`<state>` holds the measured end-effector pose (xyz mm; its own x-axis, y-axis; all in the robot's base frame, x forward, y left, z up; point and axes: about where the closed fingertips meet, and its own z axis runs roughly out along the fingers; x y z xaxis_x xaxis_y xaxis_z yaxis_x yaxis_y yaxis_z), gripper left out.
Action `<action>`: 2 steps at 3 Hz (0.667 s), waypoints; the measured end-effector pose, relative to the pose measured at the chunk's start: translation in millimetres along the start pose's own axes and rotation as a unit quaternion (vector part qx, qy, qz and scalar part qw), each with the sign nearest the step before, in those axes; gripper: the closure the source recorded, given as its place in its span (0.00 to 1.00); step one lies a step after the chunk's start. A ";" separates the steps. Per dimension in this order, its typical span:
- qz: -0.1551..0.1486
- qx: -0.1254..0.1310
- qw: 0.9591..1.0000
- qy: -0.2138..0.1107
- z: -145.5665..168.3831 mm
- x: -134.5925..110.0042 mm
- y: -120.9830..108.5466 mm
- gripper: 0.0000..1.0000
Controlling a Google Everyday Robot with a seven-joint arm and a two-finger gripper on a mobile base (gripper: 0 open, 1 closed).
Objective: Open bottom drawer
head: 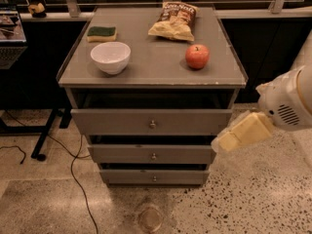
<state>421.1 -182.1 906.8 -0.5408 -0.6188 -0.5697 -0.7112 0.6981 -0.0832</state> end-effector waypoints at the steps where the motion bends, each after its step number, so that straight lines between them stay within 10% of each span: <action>1: 0.073 0.025 0.997 -0.008 27.1 5.8 1.8 0.00; 2: 0.106 0.029 0.994 -0.014 43.3 7.0 1.3 0.00</action>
Offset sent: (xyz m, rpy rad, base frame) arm 0.0217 0.0153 -0.0558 0.1153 0.0292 -0.2642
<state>435.9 -170.0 867.4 -0.6620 -0.4462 -0.6021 -0.5550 0.8318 -0.0062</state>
